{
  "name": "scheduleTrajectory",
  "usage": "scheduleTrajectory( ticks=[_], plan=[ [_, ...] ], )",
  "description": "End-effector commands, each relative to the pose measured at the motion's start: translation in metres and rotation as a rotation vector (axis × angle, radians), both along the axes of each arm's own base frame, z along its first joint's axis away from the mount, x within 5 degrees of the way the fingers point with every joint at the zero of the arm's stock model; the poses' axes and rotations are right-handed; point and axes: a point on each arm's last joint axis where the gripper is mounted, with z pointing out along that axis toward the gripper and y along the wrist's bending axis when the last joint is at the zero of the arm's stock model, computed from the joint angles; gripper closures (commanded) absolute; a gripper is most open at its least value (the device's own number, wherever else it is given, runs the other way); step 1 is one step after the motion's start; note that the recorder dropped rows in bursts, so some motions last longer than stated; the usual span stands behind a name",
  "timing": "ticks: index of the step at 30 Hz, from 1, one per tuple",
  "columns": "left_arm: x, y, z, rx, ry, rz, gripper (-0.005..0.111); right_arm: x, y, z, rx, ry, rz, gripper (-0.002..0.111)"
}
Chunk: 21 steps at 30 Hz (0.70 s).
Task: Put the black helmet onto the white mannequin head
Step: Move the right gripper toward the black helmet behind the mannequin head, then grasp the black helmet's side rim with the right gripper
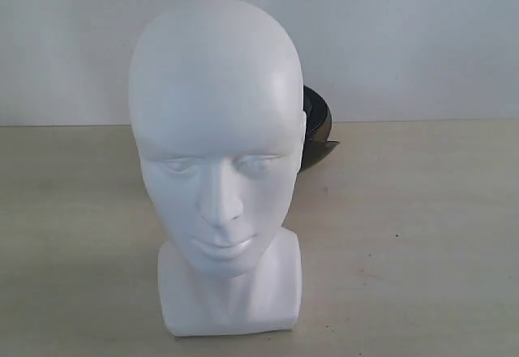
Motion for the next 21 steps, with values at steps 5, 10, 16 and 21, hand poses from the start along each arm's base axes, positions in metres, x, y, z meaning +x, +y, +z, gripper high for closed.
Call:
scheduleTrajectory(
  ticks=[5,10,16,21],
  plan=[
    [0.000,0.000,-0.001,0.005,-0.002,0.002,0.102,0.133,0.018,-0.066,-0.124,0.586,0.066,0.108],
    [0.000,0.000,-0.001,0.005,-0.002,0.002,0.102,0.168,0.025,-0.082,-0.390,0.547,0.236,0.108],
    [0.000,0.000,-0.001,0.005,-0.002,0.002,0.102,0.208,0.047,-0.088,-0.497,0.395,0.492,0.108],
    [0.000,0.000,-0.001,0.005,-0.002,0.002,0.102,0.241,0.061,-0.103,-0.505,0.330,0.634,0.093]
  ],
)
